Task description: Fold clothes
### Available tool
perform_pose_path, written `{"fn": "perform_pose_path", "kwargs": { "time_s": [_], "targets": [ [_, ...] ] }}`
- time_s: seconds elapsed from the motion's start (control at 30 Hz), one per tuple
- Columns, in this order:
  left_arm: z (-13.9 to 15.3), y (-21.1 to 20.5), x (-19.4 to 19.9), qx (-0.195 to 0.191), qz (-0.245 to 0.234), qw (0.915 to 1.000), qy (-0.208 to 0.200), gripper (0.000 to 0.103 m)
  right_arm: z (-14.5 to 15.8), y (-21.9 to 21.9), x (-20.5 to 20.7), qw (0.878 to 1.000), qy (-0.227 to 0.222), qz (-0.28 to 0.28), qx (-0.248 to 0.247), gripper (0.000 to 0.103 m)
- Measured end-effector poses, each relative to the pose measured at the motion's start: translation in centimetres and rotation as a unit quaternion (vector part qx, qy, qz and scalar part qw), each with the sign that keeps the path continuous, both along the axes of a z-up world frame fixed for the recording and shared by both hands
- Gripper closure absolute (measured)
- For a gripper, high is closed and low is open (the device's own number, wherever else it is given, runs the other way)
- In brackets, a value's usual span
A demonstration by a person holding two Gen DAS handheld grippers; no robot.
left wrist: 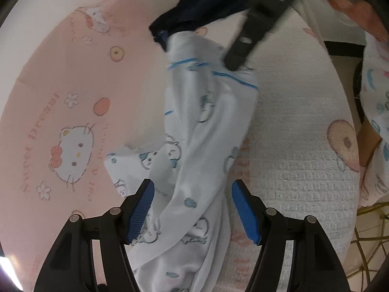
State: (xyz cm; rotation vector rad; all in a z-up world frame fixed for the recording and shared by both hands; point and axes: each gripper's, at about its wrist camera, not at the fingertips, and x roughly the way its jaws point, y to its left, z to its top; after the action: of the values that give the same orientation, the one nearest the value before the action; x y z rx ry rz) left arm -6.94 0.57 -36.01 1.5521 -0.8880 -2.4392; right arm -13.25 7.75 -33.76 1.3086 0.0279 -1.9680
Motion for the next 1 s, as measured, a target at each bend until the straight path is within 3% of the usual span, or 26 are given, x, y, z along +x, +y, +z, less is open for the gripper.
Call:
{"fn": "perform_pose_path", "kwargs": {
  "time_s": [0.07, 0.1, 0.13, 0.17, 0.2, 0.27, 0.37, 0.53, 0.6, 0.63, 0.73, 0.9, 1.0],
  "targets": [
    [-0.3, 0.4, 0.0, -0.008, -0.001, 1.0, 0.0, 0.041, 0.0, 0.3, -1.4, 1.0, -0.009, -0.008, -0.01, 0.095],
    [-0.4, 0.4, 0.0, -0.011, 0.0, 0.9999, 0.002, 0.047, 0.1, 0.3, -1.9, 1.0, -0.018, -0.012, -0.02, 0.095],
    [-0.4, 0.4, -0.2, -0.009, 0.004, 1.0, 0.003, 0.066, 0.4, 0.3, -2.1, 0.999, -0.022, -0.015, -0.03, 0.095],
    [-0.4, 0.2, -0.4, 0.002, 0.013, 0.9999, 0.0, 0.077, 0.9, 0.2, -2.0, 0.999, -0.022, -0.016, -0.038, 0.095],
    [-0.3, 0.0, -0.5, 0.013, 0.021, 0.9997, -0.004, 0.08, 1.4, 0.2, -2.0, 0.999, -0.021, -0.018, -0.047, 0.095],
    [-0.3, -0.3, -0.8, 0.041, 0.021, 0.9988, -0.013, 0.095, 1.6, 0.1, -2.1, 0.998, -0.023, -0.023, -0.052, 0.095],
    [0.5, -0.8, -1.1, 0.061, 0.032, 0.9976, -0.009, 0.095, 1.5, 0.1, -2.4, 0.998, -0.025, -0.028, -0.047, 0.095],
    [2.9, -3.3, -1.6, 0.131, 0.083, 0.9877, 0.022, 0.095, 2.3, 0.3, -1.8, 1.0, 0.01, -0.023, -0.018, 0.089],
    [3.9, -4.4, -1.7, 0.157, 0.103, 0.9817, 0.033, 0.095, 2.6, 0.3, -1.0, 0.999, 0.036, -0.014, 0.004, 0.051],
    [4.2, -4.8, -1.8, 0.166, 0.108, 0.9796, 0.036, 0.095, 2.6, 0.3, -0.7, 0.999, 0.038, -0.011, 0.013, 0.045],
    [5.0, -5.6, -1.9, 0.17, 0.118, 0.9773, 0.045, 0.095, 2.5, -0.3, 0.7, 0.999, 0.04, 0.021, 0.02, 0.043],
    [5.4, -6.4, -2.4, 0.169, 0.116, 0.9777, 0.045, 0.095, 2.4, -2.1, 3.6, 0.99, 0.089, 0.089, 0.062, 0.043],
    [5.7, -7.1, -2.1, 0.17, 0.122, 0.9766, 0.048, 0.095, 1.8, -2.8, 4.5, 0.986, 0.095, 0.109, 0.081, 0.043]
  ]
}}
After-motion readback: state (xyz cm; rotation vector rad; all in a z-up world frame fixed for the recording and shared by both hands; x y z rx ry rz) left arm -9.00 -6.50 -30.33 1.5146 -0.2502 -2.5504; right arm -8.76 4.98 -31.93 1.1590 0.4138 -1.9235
